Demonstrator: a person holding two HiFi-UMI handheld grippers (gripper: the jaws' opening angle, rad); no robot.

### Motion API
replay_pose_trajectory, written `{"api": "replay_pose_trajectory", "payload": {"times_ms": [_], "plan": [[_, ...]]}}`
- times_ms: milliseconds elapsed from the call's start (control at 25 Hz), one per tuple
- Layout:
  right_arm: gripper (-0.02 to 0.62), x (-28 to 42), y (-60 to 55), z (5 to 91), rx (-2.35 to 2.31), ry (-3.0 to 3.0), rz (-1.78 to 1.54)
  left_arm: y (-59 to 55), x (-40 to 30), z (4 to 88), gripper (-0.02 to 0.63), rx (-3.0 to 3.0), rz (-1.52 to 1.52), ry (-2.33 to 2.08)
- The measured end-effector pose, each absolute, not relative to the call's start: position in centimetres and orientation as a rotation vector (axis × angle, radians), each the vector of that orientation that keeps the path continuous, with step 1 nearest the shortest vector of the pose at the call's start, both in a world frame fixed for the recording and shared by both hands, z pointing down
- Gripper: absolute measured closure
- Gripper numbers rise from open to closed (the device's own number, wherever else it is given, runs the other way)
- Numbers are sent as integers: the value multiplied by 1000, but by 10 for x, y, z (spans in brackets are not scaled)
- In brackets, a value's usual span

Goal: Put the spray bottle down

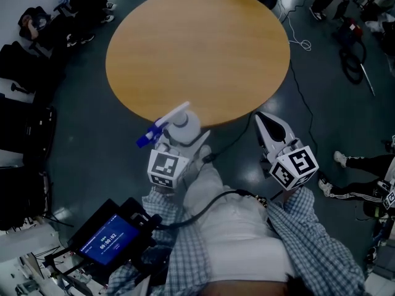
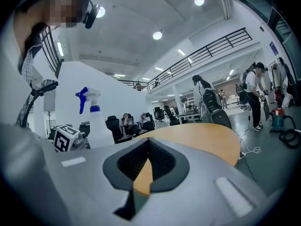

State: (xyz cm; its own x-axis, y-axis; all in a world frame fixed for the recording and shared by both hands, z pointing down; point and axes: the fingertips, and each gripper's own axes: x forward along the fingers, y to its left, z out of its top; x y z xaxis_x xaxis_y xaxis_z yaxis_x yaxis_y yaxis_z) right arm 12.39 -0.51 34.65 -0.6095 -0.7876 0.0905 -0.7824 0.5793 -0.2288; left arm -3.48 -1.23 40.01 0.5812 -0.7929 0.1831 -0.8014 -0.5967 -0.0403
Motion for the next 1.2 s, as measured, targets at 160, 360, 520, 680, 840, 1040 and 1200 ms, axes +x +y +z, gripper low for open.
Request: {"api": "replay_pose_trajectory", "payload": {"times_ms": [160,360,520,680,840,1040,1200], "plan": [[594,102,-71,363,-1377,2803,-435,-80,-48,420,175,2736,263,-1354],[594,88,-108,376,-1384,2825,-469,-125,-53,439,175,2734,259,-1306],[594,88,-130,385,-1392,2848,-511,-159,-46,449,175,2747,270,-1272],[594,84,-150,403,-1419,2845,-589,-186,-46,460,175,2744,254,-1239],[593,75,-168,416,-1431,2854,-627,-208,-49,471,175,2758,232,-1201],[594,76,-185,433,-1438,2869,-686,-232,-47,487,175,2731,179,-1198],[594,65,-210,450,-1453,2871,-739,-256,-55,509,175,2726,206,-1174]]}}
